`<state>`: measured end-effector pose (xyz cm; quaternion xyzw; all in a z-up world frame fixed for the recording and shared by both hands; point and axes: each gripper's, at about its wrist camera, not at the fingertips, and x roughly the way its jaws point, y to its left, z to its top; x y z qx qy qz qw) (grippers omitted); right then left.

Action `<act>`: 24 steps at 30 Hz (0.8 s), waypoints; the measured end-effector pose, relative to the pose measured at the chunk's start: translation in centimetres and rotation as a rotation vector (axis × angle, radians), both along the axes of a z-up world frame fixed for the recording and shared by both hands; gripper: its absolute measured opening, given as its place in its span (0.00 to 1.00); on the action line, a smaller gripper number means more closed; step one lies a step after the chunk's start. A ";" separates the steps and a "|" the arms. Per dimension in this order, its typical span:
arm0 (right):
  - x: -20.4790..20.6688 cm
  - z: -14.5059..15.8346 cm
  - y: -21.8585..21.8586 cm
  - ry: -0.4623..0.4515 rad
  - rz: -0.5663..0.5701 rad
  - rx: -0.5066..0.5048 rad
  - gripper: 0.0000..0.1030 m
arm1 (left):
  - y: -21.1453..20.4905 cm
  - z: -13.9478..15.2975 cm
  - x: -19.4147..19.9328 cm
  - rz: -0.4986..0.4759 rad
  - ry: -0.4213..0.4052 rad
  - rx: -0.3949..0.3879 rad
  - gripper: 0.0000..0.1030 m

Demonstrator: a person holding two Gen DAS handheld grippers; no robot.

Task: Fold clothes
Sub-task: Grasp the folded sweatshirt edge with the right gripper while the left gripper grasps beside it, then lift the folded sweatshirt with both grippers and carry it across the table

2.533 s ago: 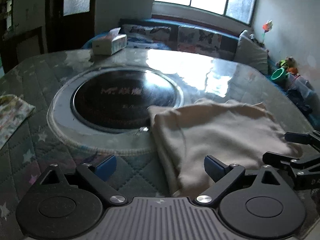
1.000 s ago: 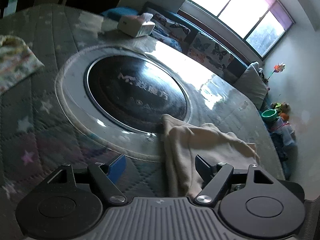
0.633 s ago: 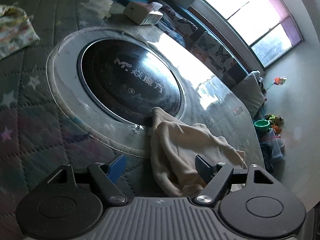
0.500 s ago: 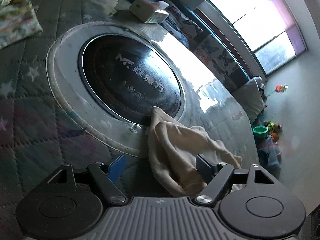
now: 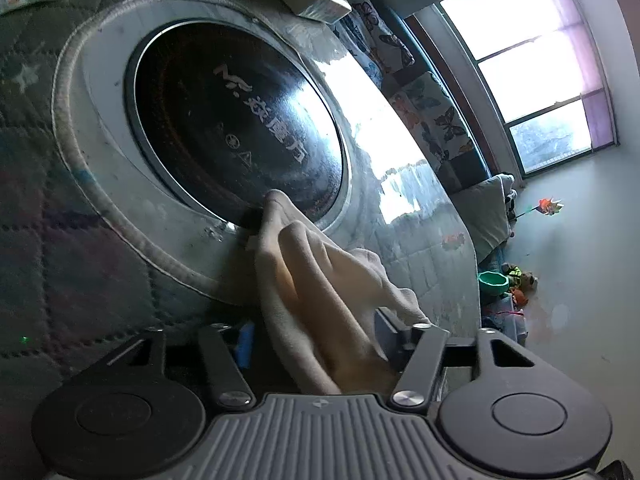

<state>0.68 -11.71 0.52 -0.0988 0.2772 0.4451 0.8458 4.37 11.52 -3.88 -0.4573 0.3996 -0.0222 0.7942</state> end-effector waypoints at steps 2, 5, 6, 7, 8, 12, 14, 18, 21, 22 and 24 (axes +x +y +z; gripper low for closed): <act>-0.2 -0.1 -0.1 0.004 0.005 0.002 0.14 | 0.2 -0.6 0.2 0.011 0.002 -0.030 0.42; -0.5 -0.5 -0.1 0.010 0.017 0.003 0.14 | 0.5 -1.2 0.4 0.014 0.005 -0.050 0.32; -0.5 -0.6 -0.1 0.015 0.022 0.002 0.14 | 0.6 -1.2 0.4 0.013 0.006 -0.046 0.27; -0.6 -0.7 -0.2 0.018 0.024 0.003 0.14 | 0.5 -1.2 0.5 0.012 0.007 -0.040 0.23; -0.6 -0.8 -0.3 0.021 0.023 0.004 0.15 | 0.5 -1.3 0.5 0.010 0.007 -0.034 0.23; -0.7 -0.9 -1.1 0.029 0.027 0.012 0.19 | 0.6 -1.4 0.7 0.006 0.006 -0.022 0.19; -0.8 -0.9 -1.6 0.029 0.019 0.013 0.20 | 0.7 -1.5 0.7 0.006 0.003 -0.022 0.19; -0.1 -0.8 -3.7 0.022 -0.050 0.010 0.24 | 0.5 -1.6 0.6 0.007 -0.001 -0.018 0.18; 0.9 -1.0 -5.5 0.021 -0.129 0.005 0.26 | 0.5 -1.7 0.6 0.008 -0.002 -0.019 0.18; 1.4 -1.0 -6.2 0.020 -0.160 0.002 0.27 | 0.4 -1.7 0.6 0.009 -0.002 -0.020 0.18; 2.4 -1.2 -7.8 0.017 -0.229 -0.003 0.31 | 0.4 -1.7 0.6 0.010 -0.001 -0.020 0.18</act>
